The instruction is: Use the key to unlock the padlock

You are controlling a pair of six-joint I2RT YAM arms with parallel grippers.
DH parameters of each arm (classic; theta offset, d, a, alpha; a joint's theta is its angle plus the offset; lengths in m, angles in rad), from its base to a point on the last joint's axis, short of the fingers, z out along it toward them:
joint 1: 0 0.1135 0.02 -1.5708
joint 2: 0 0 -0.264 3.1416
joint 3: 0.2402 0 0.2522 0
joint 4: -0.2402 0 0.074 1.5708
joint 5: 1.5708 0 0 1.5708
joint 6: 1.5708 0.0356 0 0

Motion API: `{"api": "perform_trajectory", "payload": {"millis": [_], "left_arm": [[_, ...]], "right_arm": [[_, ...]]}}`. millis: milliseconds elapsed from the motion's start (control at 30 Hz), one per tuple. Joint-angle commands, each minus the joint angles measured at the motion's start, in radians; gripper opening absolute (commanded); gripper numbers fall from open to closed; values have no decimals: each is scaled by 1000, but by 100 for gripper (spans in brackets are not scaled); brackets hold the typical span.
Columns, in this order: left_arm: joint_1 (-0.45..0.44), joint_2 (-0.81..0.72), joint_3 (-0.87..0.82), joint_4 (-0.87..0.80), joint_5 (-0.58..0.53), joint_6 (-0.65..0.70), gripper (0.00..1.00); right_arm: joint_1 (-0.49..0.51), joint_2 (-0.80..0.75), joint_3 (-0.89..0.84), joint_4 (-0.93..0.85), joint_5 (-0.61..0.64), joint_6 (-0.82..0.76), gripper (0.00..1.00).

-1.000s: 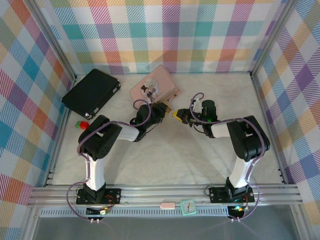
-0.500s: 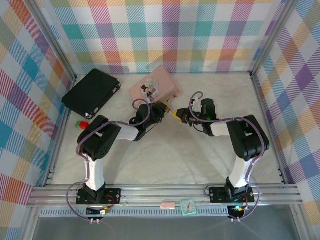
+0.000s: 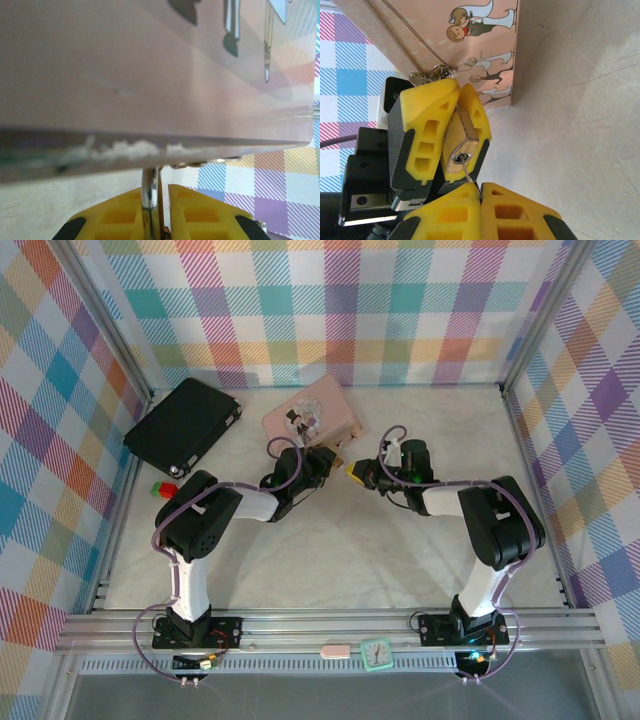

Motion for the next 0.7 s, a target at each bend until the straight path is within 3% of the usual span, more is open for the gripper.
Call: {"api": "perform_trajectory", "payload": {"millis": [0,333,667], "left_arm": [[-58,4,59,83,129,-33,0],[-49,0,73,34,84,5,0],[-29,6,99,-3,124,25,0]], "right_arm": [[18,-21,-35,49,35,9,0],[-14,-28,-133,84,34,20,0],[-45,-111,-202,85,9,-5,0]]}}
